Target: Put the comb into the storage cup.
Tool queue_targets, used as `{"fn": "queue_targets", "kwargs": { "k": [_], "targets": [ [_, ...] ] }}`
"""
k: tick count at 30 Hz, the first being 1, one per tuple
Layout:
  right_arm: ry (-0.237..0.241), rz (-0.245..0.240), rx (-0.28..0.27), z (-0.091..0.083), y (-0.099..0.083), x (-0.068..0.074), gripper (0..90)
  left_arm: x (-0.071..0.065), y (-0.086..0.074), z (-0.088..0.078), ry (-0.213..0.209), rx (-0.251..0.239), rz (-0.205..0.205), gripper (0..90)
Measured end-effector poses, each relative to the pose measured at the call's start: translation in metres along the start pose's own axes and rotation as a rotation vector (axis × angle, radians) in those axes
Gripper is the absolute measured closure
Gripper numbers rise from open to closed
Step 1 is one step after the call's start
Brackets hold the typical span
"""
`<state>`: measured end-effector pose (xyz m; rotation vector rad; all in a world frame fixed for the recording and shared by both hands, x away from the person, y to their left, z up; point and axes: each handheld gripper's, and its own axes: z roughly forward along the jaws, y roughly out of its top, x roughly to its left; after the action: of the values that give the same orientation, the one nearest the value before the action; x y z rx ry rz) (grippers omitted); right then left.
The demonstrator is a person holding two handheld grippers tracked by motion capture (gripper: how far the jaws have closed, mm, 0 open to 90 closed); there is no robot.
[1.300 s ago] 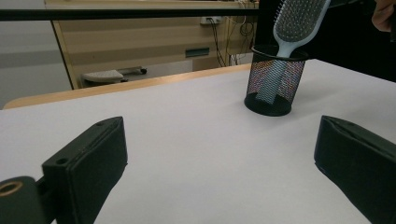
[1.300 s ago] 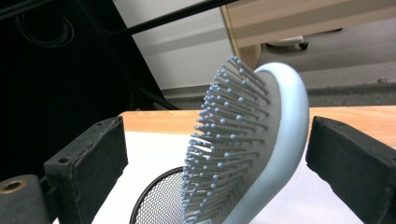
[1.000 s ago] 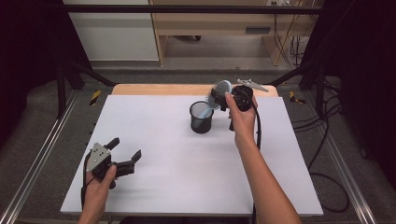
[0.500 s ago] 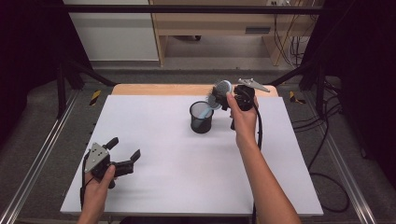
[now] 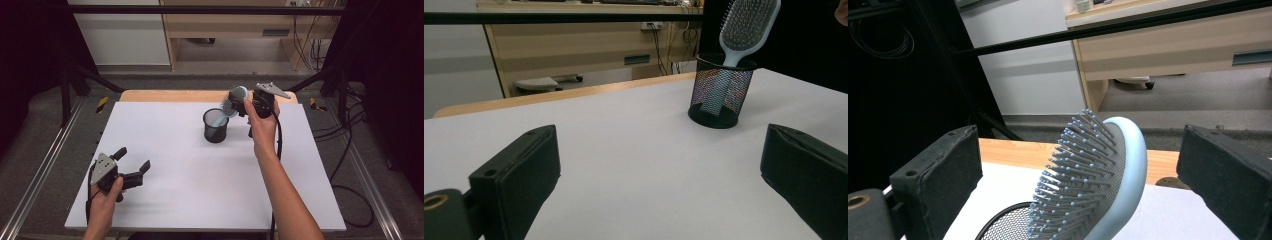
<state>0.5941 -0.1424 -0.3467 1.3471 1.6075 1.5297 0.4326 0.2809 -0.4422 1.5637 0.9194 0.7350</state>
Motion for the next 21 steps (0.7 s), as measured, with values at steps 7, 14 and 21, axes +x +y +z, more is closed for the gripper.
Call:
{"fn": "queue_targets", "kwargs": {
  "k": [7, 14, 21],
  "targets": [
    [-0.016, -0.016, -0.004, -0.004, 0.003, 0.000, 4.6, 0.001, 0.000, 0.000, 0.004, 0.004, 0.001, 2.6],
    [-0.020, -0.048, -0.026, -0.009, 0.007, 0.002, 4.6, 0.002, 0.000, -0.001, 0.000, -0.004, -0.024, 2.6],
    [-0.021, -0.074, -0.060, -0.017, 0.012, 0.004, 4.8, 0.006, 0.000, -0.003, 0.007, -0.014, -0.043, 2.6]
  ]
}}
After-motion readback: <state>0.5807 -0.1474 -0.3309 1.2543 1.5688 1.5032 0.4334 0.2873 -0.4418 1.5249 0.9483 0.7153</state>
